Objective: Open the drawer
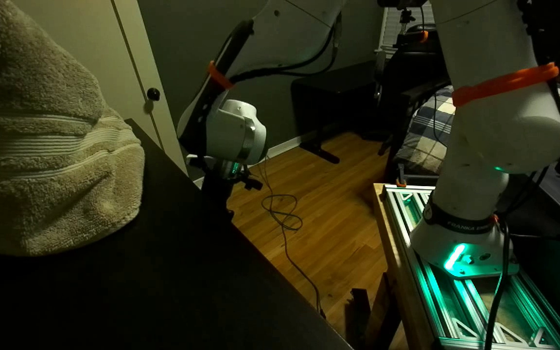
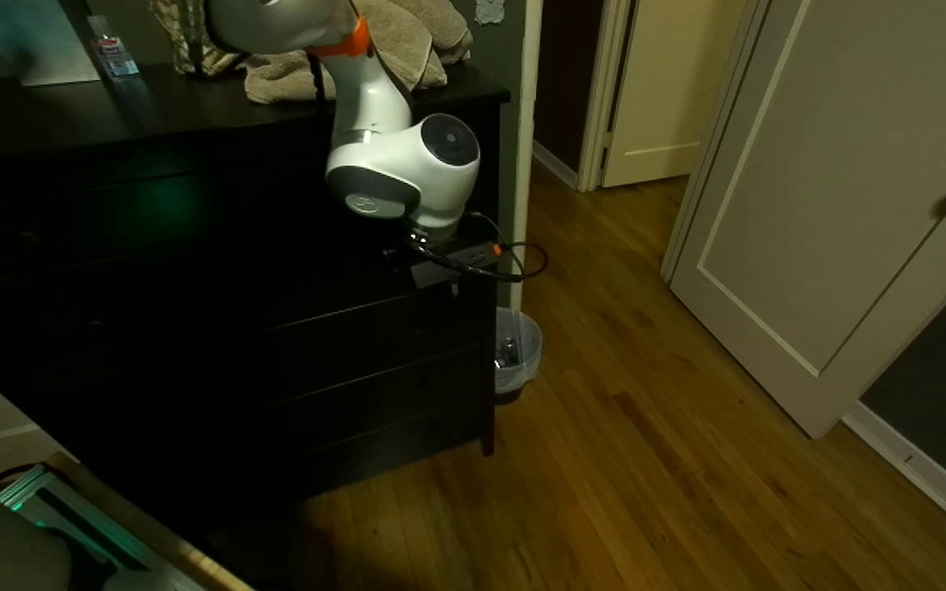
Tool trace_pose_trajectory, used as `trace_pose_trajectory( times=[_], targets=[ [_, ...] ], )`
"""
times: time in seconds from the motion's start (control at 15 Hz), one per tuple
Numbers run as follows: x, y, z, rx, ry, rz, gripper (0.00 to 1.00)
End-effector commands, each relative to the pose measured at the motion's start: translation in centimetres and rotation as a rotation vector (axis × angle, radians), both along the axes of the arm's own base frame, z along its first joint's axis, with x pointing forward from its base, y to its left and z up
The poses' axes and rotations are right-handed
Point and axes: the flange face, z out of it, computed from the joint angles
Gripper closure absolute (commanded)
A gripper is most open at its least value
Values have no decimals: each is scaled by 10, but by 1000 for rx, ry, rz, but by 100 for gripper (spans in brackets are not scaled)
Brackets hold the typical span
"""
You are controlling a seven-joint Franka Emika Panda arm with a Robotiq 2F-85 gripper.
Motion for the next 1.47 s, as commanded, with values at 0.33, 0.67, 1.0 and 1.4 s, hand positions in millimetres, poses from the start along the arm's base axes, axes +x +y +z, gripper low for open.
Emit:
trace_pose_trajectory(
  times=[0.33,0.67,1.0,1.4],
  targets=[
    [-3,2,-6,94,-70,11,35],
    [0,4,-6,96,-121,14,49],
    [4,1,-13,124,-142,18,54],
    [1,0,-22,179,-115,34,92]
  ],
)
